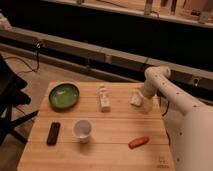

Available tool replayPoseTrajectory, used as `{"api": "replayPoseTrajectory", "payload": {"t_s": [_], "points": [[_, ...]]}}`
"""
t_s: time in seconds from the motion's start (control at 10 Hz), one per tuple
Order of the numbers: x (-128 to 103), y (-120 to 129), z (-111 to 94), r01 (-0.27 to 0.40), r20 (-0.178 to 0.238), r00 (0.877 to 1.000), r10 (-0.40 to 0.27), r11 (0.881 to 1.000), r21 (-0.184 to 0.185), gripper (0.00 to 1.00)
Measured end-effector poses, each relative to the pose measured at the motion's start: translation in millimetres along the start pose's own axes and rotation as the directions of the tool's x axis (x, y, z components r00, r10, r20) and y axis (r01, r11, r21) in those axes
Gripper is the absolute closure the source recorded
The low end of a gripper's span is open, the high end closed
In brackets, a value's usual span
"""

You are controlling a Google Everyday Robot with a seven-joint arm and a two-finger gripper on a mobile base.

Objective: Place the white sponge in the ceramic cup

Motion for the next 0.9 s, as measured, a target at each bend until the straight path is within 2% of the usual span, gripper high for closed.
{"api": "replayPoseTrajectory", "payload": {"t_s": [0.3, 0.5, 0.6, 0.9], "points": [[-3, -4, 11, 0.009, -0.007, 1.000, -0.009, 1.000, 0.004, 0.04], [-6, -10, 23, 0.020, -0.011, 1.000, -0.020, 1.000, -0.013, 0.08], [-5, -11, 25, 0.009, -0.016, 1.000, -0.009, 1.000, -0.021, 0.15], [-4, -14, 23, -0.018, -0.029, 0.999, 0.018, 1.000, -0.011, 0.52]]}}
